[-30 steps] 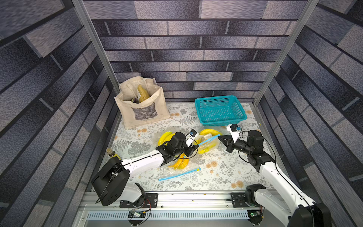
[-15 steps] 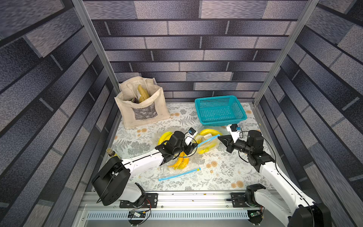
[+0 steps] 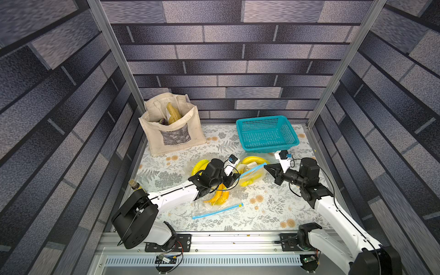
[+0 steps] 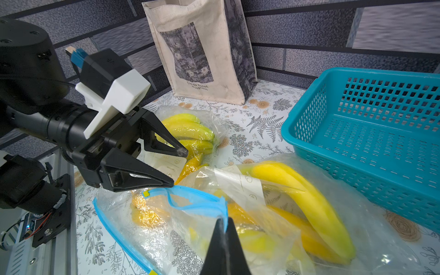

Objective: Open the zip-top bag and take out the banana
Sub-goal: Open the zipper of the food storage bag at the center of the board.

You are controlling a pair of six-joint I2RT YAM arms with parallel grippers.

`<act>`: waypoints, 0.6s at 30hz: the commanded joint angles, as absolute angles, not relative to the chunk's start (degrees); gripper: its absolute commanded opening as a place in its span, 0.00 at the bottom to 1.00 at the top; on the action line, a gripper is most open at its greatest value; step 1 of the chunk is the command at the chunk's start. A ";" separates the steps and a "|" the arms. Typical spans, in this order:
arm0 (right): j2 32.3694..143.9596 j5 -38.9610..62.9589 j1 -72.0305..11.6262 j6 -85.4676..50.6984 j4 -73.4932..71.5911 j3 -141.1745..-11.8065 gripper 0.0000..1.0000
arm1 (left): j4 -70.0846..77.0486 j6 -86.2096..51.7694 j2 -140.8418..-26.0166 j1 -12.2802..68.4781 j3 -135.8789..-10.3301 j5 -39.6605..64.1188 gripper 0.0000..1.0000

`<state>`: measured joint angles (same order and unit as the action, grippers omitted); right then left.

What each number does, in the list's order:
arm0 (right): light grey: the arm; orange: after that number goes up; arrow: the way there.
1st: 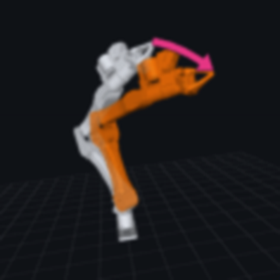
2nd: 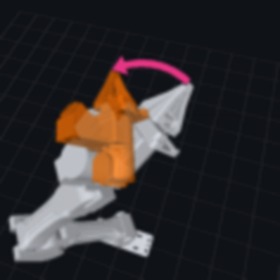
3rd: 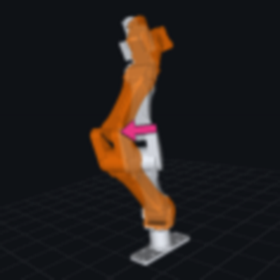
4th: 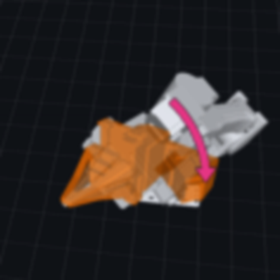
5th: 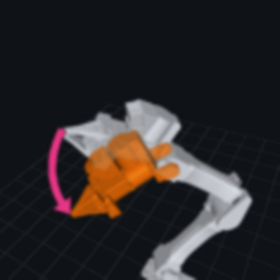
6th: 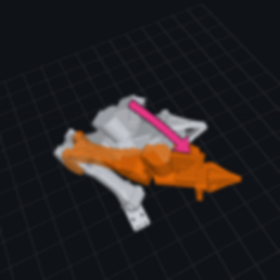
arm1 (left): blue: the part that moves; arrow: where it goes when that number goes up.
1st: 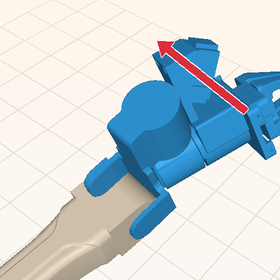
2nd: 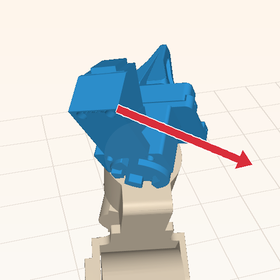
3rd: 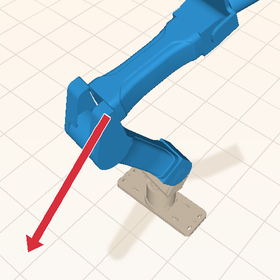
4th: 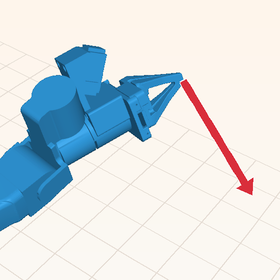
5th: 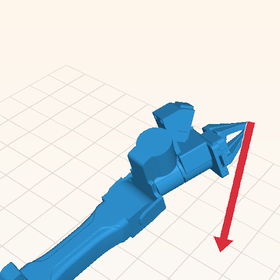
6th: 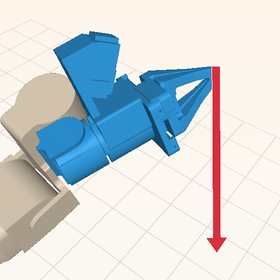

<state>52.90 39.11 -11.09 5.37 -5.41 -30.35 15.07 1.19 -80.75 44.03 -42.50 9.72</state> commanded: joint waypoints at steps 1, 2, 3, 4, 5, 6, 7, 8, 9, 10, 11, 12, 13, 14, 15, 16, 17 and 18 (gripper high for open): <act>52.41 40.01 -10.84 5.54 -5.98 -30.23 0.00 | 14.41 0.70 -81.52 43.70 -42.95 10.74 0.52; 52.34 40.08 -10.84 5.55 -5.95 -30.26 0.00 | 14.43 0.70 -81.69 43.68 -42.94 10.83 0.52; 52.37 40.06 -10.88 5.56 -5.90 -30.23 0.00 | 14.25 0.76 -81.97 43.68 -43.06 11.27 0.51; 52.21 39.89 -10.85 5.67 -5.81 -30.24 0.00 | 13.92 0.79 -82.24 43.68 -43.23 11.62 0.51; 52.27 39.82 -10.85 5.67 -5.80 -30.37 0.00 | 13.57 0.87 -82.51 43.81 -43.39 11.72 0.51; 52.17 39.90 -10.83 5.55 -5.90 -30.34 0.00 | 13.24 0.94 -82.82 43.99 -43.42 11.80 0.51; 52.06 39.74 -10.85 5.62 -5.91 -30.34 0.00 | 13.03 1.03 -83.01 44.03 -43.42 11.85 0.51; 51.97 39.62 -10.83 5.57 -5.93 -30.24 0.00 | 12.71 1.02 -83.22 44.00 -43.46 11.81 0.51; 51.77 39.41 -10.88 5.54 -5.97 -30.23 0.00 | 12.36 1.05 -83.40 44.03 -43.42 11.95 0.51; 51.60 39.23 -10.92 5.47 -6.15 -30.11 0.00 | 12.10 1.05 -83.54 44.03 -43.42 12.13 0.50; 51.40 39.00 -10.86 5.41 -6.22 -29.99 0.00 | 11.75 1.09 -83.67 44.02 -43.38 12.25 0.49; 51.21 38.68 -10.90 5.53 -6.20 -29.89 0.00 | 11.37 1.07 -83.75 43.96 -43.28 12.13 0.48; 51.08 38.23 -10.86 5.53 -6.13 -29.88 0.00 | 11.25 1.08 -83.68 44.02 -43.22 12.13 0.48; 51.06 37.73 -10.85 5.53 -5.89 -29.88 0.00 | 11.16 1.05 -83.55 43.97 -43.01 12.26 0.48; 50.93 36.99 -10.86 5.52 -5.57 -29.87 0.00 | 11.09 0.89 -83.37 44.03 -42.96 12.53 0.48; 50.89 36.28 -10.85 5.53 -5.22 -29.84 0.00 | 10.95 0.80 -83.17 43.97 -42.85 12.88 0.49; 50.75 35.25 -10.86 5.48 -4.78 -29.73 0.00 | 10.69 0.75 -82.99 44.03 -42.89 13.39 0.48; 50.52 34.27 -10.88 5.32 -4.40 -29.55 0.00 | 10.16 0.74 -82.90 44.20 -43.13 13.64 0.48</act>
